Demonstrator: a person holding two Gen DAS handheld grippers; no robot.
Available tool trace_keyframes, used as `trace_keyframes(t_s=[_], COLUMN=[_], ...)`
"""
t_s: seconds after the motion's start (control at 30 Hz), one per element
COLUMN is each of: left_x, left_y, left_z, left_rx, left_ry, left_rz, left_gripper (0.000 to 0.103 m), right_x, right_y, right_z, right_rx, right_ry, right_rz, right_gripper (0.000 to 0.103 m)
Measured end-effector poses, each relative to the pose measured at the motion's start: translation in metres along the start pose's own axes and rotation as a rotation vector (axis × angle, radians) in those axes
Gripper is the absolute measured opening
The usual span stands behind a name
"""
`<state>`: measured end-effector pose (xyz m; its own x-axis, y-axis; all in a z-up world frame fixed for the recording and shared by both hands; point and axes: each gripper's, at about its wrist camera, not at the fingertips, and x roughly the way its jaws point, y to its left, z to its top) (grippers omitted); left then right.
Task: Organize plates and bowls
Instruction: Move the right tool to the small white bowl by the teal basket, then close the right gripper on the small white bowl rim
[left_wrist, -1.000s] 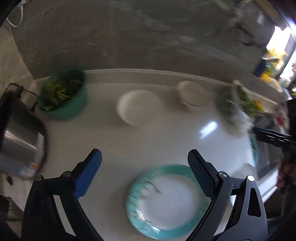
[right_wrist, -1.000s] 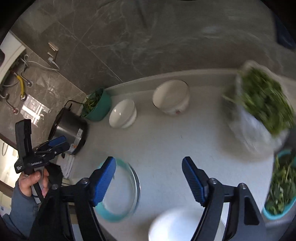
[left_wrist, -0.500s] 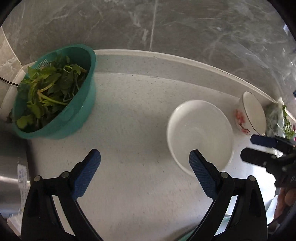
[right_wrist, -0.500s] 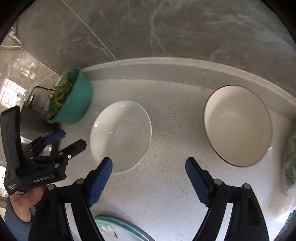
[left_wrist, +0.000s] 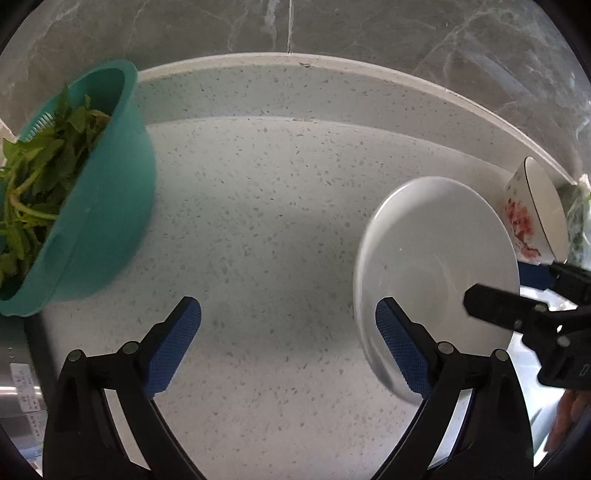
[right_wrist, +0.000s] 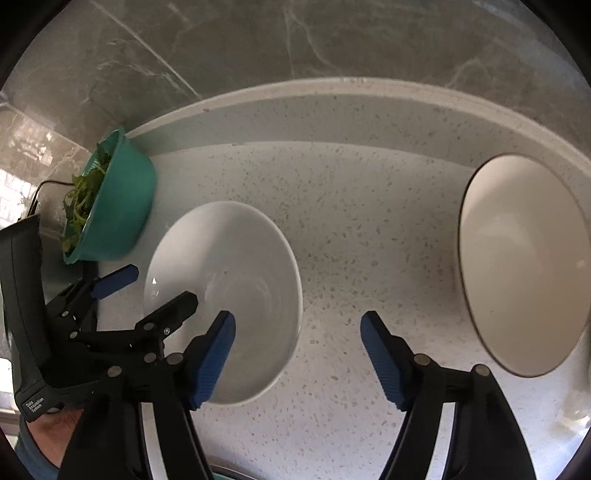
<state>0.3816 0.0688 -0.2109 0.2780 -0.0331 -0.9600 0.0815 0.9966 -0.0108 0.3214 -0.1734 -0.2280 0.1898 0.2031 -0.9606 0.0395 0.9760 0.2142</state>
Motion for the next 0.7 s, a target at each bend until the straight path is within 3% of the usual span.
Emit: trace_keyframes(t_s=[0.07,0.13,0.2,0.27,0.33,0.5,0.7], left_x=[0.004,0.007,0.008,0.008,0.006,-0.001,-0.044], left_y=[-0.002,-0.005,-0.009,-0.013,-0.021,-0.029,-0.055], left_z=[0.001,0.002,0.005,0.008,0.010,0.008,0.002], left_rx=[0.010,0.022,0.023,0.030,0.052,0.078,0.120], left_ry=[-0.004,-0.006,-0.011,-0.012,-0.016,-0.027,-0.085], left_rz=[-0.012,-0.046,-0.075,-0.090,-0.102,-0.108,-0.155], left_gripper=[0.078,0.065,0.052,0.031,0.017,0.015,0.015], right_x=[0.004,0.007,0.013,0.017,0.016,0.010,-0.040], right_y=[0.002,0.000,0.001,0.002,0.007,0.007,-0.002], right_z=[0.001,0.001,0.002,0.003,0.003,0.000,-0.014], right_rx=[-0.007,-0.008,-0.004,-0.004,-0.026,-0.033,-0.023], right_ry=[-0.002,0.011,0.021,0.029,0.014,-0.014,-0.085], right_rz=[-0.003,0.003,0.008,0.026,0.031,0.020,0.026], right_gripper=[0.070,0.060,0.039,0.023,0.016,0.015,0.015])
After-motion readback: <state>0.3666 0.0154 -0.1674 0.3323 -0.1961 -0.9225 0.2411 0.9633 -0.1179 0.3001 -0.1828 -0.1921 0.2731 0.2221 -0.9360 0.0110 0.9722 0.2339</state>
